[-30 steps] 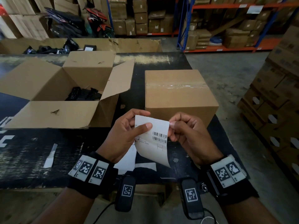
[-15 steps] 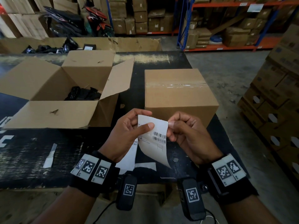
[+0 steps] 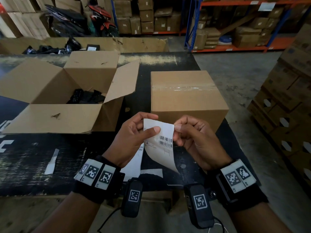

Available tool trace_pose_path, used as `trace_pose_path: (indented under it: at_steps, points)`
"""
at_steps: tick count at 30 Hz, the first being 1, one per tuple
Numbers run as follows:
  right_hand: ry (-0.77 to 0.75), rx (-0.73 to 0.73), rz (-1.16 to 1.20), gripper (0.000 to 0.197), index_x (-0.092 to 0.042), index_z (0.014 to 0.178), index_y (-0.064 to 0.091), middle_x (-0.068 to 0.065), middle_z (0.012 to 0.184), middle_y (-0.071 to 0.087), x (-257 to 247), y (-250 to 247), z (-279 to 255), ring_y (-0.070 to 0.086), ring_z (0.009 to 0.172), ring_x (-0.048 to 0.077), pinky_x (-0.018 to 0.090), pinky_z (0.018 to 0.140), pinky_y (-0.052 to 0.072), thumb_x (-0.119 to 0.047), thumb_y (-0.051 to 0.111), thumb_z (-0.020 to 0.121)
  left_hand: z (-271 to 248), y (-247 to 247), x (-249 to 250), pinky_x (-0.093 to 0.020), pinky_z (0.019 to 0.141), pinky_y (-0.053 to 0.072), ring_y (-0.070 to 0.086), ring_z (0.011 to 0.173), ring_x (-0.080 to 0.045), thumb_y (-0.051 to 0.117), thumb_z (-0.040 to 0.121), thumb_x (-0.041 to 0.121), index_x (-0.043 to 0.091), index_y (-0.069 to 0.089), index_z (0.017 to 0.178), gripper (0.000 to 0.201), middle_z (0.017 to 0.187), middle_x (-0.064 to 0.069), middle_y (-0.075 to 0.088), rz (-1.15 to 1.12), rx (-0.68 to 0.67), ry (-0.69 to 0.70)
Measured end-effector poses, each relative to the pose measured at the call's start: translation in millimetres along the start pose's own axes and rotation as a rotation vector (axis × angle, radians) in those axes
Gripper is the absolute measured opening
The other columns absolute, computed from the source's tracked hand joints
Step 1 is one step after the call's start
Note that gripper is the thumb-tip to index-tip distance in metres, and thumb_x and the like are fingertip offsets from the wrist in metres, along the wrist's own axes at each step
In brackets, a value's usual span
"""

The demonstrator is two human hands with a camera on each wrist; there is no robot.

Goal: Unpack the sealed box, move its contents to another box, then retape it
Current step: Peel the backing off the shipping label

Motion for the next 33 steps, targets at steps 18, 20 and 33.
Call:
trace_pose_path:
  at_steps: [18, 20, 33]
  points:
    - [-0.074, 0.098, -0.078, 0.015, -0.014, 0.078, 0.067, 0.005, 0.059, 0.055, 3.3, 0.4, 7.2, 0.044, 0.052, 0.012, 0.019, 0.052, 0.041, -0.011, 0.058, 0.090, -15.4, 18.4, 37.2, -0.038, 0.085, 0.060, 0.071, 0.089, -0.025, 0.076, 0.086, 0.015, 0.003, 0.068, 0.100, 0.020, 0.095, -0.008, 0.074, 0.243, 0.096, 0.360]
    - [-0.093, 0.093, -0.098, 0.013, -0.011, 0.081, 0.067, 0.004, 0.060, 0.057, 1.9, 1.2, 7.8, 0.046, 0.053, 0.011, 0.020, 0.053, 0.041, -0.011, 0.058, 0.090, -16.0, 21.5, 38.7, -0.035, 0.084, 0.060, 0.072, 0.087, -0.026, 0.077, 0.085, 0.011, 0.001, 0.069, 0.100, 0.019, 0.093, -0.009, 0.074, 0.226, 0.073, 0.366]
    - [-0.167, 0.076, -0.247, 0.007, 0.005, 0.087, 0.066, 0.009, 0.062, 0.064, -10.4, 3.6, 4.8, 0.056, 0.054, 0.012, 0.021, 0.054, 0.048, 0.005, 0.062, 0.092, -17.2, 12.8, 39.0, -0.024, 0.077, 0.060, 0.076, 0.081, -0.019, 0.078, 0.084, 0.005, 0.003, 0.076, 0.097, 0.013, 0.088, -0.004, 0.079, 0.242, 0.113, 0.381]
Point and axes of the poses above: each hand's wrist, its own z-axis towards the middle knuckle, its own y-axis out of the palm, x = y × z, the point moved 9 cm from there along z, towards the middle knuckle
